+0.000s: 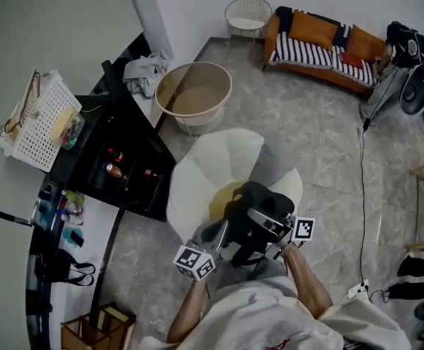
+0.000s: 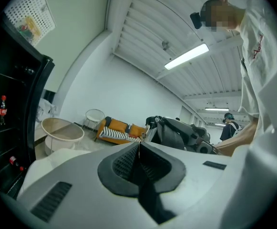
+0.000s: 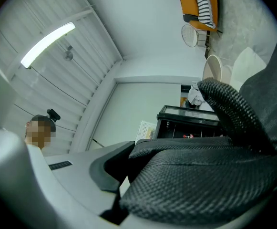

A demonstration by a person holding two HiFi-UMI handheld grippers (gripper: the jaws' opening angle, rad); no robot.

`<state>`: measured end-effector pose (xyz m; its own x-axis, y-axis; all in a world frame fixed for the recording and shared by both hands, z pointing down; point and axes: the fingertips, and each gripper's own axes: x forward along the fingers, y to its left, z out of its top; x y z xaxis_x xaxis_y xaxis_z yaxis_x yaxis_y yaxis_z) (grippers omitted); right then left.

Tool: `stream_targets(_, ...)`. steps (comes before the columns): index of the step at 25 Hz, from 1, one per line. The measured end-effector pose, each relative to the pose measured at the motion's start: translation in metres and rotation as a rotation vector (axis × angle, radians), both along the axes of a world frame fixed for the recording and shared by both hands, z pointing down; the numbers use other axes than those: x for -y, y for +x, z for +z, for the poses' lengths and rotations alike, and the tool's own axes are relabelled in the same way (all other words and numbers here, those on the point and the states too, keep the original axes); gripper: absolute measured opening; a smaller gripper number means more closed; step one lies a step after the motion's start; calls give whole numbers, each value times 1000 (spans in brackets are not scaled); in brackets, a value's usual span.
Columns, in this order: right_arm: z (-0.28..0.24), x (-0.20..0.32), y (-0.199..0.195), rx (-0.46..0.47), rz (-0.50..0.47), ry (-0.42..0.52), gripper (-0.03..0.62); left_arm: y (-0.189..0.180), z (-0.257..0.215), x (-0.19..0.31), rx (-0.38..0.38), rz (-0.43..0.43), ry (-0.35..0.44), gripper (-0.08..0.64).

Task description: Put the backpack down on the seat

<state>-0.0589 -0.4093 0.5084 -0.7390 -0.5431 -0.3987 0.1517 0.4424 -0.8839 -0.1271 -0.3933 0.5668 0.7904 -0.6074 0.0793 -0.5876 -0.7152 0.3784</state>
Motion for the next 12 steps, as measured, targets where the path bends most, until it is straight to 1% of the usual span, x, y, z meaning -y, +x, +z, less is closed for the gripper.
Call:
stream_targets(4, 12, 0, 5, 16, -23, -32, 43, 6, 15, 0, 2, 2, -49, 32)
stream_targets(8, 36, -7, 10, 24, -52, -79, 43, 17, 33, 0, 17, 4, -84, 32)
stream_targets(12, 57, -15, 19, 27, -84, -126, 43, 23, 44, -8, 18, -36, -111, 32)
